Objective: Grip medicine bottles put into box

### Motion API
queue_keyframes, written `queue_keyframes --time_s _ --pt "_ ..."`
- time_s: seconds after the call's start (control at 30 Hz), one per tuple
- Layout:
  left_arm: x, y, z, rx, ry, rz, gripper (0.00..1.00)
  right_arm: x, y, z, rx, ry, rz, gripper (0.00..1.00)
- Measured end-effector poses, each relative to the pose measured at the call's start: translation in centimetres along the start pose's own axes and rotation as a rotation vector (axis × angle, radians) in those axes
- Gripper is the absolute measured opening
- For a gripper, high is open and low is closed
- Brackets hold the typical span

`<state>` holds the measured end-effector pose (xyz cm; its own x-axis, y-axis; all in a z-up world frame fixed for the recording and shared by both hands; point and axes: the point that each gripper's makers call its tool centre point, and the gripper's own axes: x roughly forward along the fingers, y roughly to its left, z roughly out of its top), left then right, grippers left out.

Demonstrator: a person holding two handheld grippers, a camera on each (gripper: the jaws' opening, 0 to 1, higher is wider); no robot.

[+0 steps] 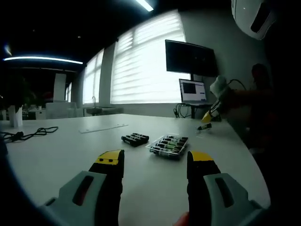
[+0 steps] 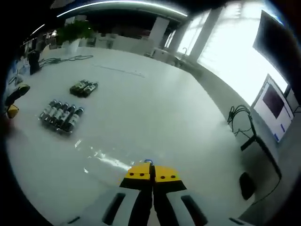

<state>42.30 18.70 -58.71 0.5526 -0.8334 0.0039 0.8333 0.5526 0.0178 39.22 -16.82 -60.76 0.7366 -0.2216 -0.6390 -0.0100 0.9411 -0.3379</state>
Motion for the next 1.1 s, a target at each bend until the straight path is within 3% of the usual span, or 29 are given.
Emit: queue_keyframes --time_s 0.13,0.2,0.3,0.5,0.87,1.0,1.07,1.1 --pt "0.0 0.0 0.0 0.001 -0.001 0.0 0.46 0.1 0.1 -0.4 0.016 0.017 0.003 0.0" --pt "0.0 0.0 0.0 0.001 -0.001 0.0 0.46 0.1 0.6 -0.6 0.013 0.023 0.007 0.06" --pt "0.0 0.0 0.1 -0.002 -0.003 -0.001 0.46 0.1 1.2 -0.6 -0.075 0.024 -0.024 0.08" --pt "0.0 -0.1 0.1 -0.003 -0.004 -0.005 0.46 0.5 1.4 -1.2 -0.161 0.059 -0.067 0.08" --pt "-0.1 0.0 0.1 -0.003 -0.006 -0.002 0.46 0.9 2.0 -1.4 -0.169 0.081 -0.046 0.08" --pt "-0.1 0.0 0.1 -0.003 -0.005 -0.002 0.46 1.0 2.3 -1.4 -0.212 0.091 -0.043 0.08" --pt "-0.1 0.0 0.1 -0.003 -0.005 -0.003 0.46 1.2 2.5 -1.8 -0.284 0.105 -0.049 0.07" --pt "-0.1 0.0 0.1 -0.003 -0.005 -0.002 0.46 1.2 2.6 -1.8 -0.267 0.101 -0.059 0.07"
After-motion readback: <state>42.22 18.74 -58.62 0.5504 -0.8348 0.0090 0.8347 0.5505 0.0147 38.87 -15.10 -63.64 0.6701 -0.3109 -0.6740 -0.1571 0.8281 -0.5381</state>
